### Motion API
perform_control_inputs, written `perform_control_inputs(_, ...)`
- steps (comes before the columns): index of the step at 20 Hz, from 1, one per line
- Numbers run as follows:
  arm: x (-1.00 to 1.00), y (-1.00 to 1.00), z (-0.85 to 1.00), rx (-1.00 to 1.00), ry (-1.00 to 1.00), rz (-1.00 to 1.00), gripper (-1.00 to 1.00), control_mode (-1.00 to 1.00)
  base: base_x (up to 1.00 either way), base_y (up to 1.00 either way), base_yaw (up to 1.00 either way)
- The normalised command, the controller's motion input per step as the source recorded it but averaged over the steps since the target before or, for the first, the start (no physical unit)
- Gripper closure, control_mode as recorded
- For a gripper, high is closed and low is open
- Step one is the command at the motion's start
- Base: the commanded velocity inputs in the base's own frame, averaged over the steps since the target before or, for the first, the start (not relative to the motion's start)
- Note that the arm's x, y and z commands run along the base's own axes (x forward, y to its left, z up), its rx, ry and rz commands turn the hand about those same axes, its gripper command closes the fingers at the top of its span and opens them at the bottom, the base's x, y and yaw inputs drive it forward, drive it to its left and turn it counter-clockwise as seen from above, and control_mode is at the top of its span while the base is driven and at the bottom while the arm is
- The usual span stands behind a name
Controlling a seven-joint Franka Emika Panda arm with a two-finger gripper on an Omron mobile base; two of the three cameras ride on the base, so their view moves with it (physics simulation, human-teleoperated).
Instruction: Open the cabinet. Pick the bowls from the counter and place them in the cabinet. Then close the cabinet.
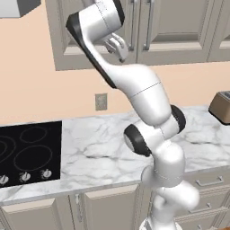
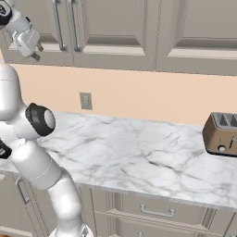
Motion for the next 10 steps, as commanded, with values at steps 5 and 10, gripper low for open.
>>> perform_control_inputs(5, 1.0, -0.48, -0.98, 0.0, -0.22, 0.45, -1.0, -1.0, 0.0, 0.0, 0.0)
perform_control_inputs(10, 1.0, -0.36, -1.0, -0.04, -0.42, 0.39, -1.0, -1.0, 0.0, 0.0, 0.0)
